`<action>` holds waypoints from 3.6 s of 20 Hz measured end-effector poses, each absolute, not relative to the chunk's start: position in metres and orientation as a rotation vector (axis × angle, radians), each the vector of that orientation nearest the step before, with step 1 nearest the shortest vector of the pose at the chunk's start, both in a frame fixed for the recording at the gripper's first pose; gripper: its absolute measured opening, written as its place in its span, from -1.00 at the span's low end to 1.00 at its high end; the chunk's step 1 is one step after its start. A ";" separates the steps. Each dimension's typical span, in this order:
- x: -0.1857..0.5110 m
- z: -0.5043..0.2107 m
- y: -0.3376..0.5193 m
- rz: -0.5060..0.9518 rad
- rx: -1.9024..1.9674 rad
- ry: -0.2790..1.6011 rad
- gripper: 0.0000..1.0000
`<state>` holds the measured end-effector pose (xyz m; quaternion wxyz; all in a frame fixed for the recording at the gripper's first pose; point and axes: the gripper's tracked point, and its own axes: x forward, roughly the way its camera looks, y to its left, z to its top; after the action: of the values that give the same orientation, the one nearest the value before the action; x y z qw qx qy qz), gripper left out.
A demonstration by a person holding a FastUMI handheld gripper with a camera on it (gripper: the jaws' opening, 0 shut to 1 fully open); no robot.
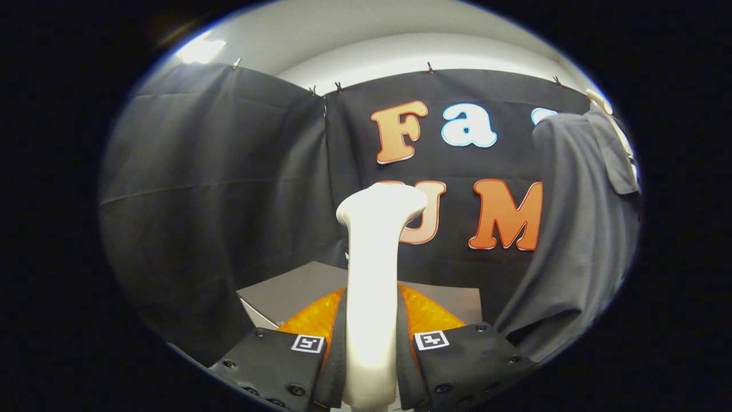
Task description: Iron the clothes twice with a garment steamer, once on the left side and once on the right side.
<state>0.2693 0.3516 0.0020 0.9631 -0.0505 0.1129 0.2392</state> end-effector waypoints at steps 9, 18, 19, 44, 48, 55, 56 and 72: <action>0.178 0.064 0.198 0.385 -0.078 0.106 -0.13; 0.157 0.069 0.062 0.189 -0.081 0.051 -0.13; 0.158 0.068 0.054 0.179 -0.072 0.048 -0.13; 0.226 0.012 0.034 0.150 -0.022 0.112 -0.14; 0.224 0.002 0.033 0.138 -0.024 0.121 -0.14; 0.218 -0.024 0.030 0.125 -0.036 0.155 -0.13; 0.218 -0.028 0.029 0.123 -0.039 0.160 -0.13; 0.191 -0.114 0.014 0.091 -0.040 0.298 -0.14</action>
<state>0.1909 0.0140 -0.1144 0.9877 -0.0198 0.1482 0.0454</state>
